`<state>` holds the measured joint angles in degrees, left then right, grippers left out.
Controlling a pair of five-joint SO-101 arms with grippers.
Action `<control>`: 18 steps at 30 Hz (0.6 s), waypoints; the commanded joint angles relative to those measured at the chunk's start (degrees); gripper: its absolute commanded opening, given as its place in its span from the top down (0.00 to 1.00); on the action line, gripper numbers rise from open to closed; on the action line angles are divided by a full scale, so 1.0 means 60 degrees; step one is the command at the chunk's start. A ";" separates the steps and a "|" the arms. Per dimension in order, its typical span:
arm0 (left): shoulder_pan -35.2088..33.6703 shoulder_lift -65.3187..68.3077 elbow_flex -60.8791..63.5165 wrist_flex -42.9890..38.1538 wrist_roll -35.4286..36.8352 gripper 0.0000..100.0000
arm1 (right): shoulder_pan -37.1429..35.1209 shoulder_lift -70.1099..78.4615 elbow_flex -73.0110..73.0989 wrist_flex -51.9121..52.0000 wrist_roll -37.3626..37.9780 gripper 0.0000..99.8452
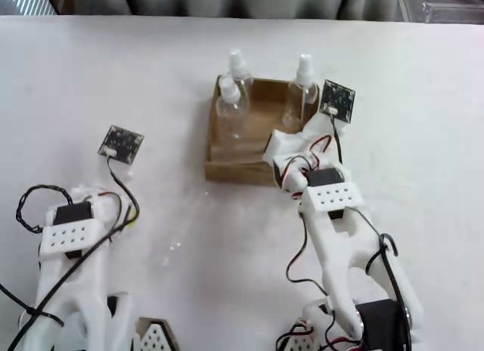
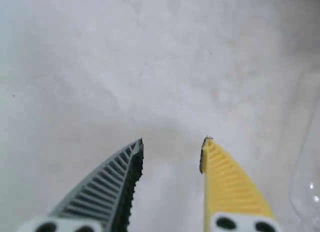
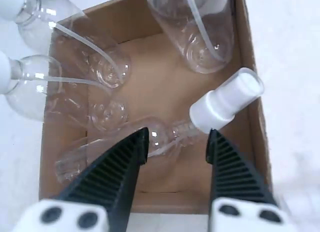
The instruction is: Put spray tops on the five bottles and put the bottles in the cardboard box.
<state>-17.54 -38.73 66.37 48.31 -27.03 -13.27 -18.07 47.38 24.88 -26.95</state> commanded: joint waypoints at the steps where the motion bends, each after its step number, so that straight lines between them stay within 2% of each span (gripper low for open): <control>1: -0.0007 0.0022 -0.0059 -0.0147 0.0044 0.81 | 0.0256 0.0125 -0.0117 -0.0198 -0.0454 0.79; 4: -0.0007 0.0022 -0.0059 -0.0147 0.0044 0.81 | 0.0256 0.0418 -0.0264 -0.0359 -0.0762 0.79; 18: -0.0007 0.0007 -0.0059 -0.0073 0.0044 0.81 | 0.0608 0.2352 -0.1685 -0.0432 -0.0747 0.79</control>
<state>-17.54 -38.73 66.37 48.31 -27.03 -11.34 -4.53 41.49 23.30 -31.34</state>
